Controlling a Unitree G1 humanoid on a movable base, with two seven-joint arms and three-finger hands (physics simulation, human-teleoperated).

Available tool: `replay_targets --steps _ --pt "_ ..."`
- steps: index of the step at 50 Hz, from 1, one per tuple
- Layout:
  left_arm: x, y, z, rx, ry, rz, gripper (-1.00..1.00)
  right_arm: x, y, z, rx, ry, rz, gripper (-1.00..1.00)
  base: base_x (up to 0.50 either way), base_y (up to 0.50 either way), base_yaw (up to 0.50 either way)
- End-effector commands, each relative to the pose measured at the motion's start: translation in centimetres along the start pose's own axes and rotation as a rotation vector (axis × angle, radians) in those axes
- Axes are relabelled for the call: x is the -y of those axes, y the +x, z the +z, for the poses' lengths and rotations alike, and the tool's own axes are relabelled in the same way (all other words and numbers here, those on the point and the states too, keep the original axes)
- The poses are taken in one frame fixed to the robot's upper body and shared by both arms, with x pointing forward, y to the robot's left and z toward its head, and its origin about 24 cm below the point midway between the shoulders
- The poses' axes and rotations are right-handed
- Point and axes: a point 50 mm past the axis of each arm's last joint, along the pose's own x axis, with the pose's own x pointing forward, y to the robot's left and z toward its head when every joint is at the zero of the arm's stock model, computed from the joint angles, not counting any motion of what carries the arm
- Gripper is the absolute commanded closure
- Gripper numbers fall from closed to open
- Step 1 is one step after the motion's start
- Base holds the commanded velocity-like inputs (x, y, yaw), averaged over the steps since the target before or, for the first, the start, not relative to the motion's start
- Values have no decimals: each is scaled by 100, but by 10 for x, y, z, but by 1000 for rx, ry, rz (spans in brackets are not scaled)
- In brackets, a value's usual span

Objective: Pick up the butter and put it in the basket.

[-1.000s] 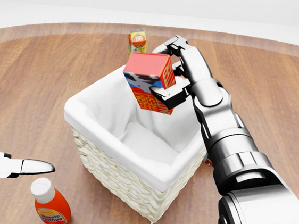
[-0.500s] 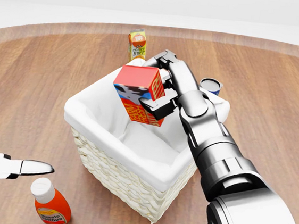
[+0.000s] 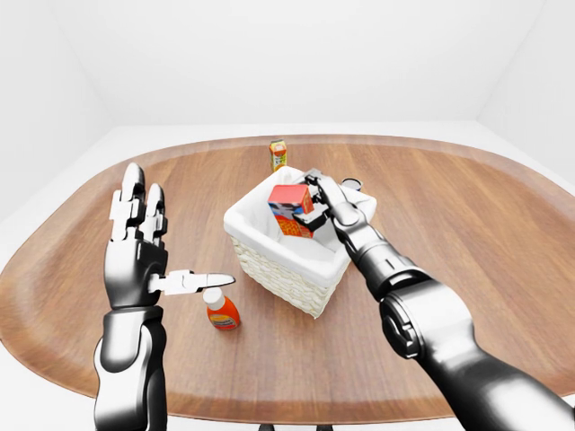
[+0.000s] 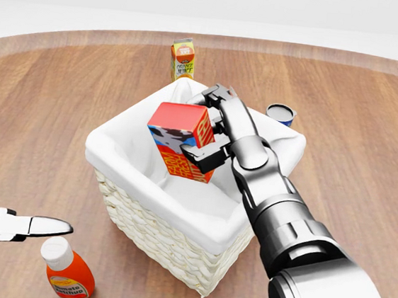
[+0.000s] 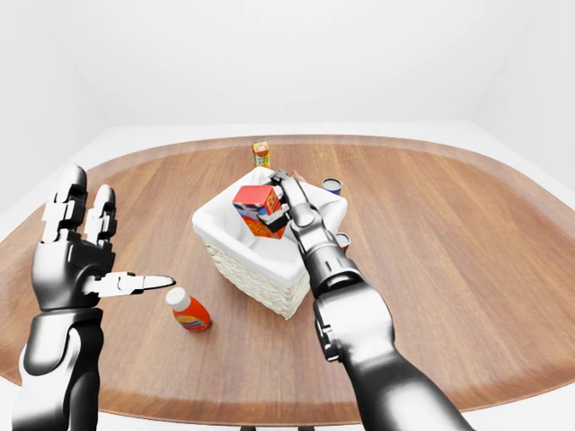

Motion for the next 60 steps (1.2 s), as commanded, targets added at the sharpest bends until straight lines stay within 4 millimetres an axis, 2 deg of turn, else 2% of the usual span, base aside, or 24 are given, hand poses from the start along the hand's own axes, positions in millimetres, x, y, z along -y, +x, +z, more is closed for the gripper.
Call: replay_targets --steps 1,13,25,26,27,28,29,30,31,33,41,47,60 --pt "0 -1 -2 -11 -1 1 -100 2 0 2 15 53 -35 100 0 0 0" --pt "-1 0 -4 -18 -1 2 -100 1 -2 -8 -13 24 -48 100 0 0 0" --pt "-1 0 -4 -17 -1 3 -100 1 -2 -7 -10 23 -48 100 0 0 0" --pt "-1 -1 -4 -20 -1 3 -100 2 -2 -9 -15 20 -53 91 0 0 0" --pt "-1 -1 -5 -21 -2 3 -100 3 -2 -10 -18 18 -55 55 0 0 0" --pt "-1 -1 -5 -21 -2 3 -100 3 -2 -11 -20 17 -56 47 0 0 0" --pt "-1 -1 -5 -22 -2 3 -100 3 -2 -11 -20 16 -56 29 0 0 0" --pt "-1 -1 -5 -23 -2 2 -100 4 -2 -11 -21 13 -60 -34 0 0 0" --pt "-1 -1 -6 -24 -2 2 -100 4 -2 -12 -22 13 -62 -62 0 0 0" --pt "-1 -1 -6 -25 -2 2 -100 5 -2 -12 -23 10 -65 -99 0 0 0" --pt "0 -1 -6 -27 -2 2 -100 8 -3 -14 -27 6 -73 -100 0 0 0" --pt "-1 -1 -5 -24 -1 3 -100 12 -2 -7 -8 51 -75 -100 0 0 0" --pt "0 1 -3 -11 0 2 -100 39 -4 0 67 194 -76 -100 0 0 0"
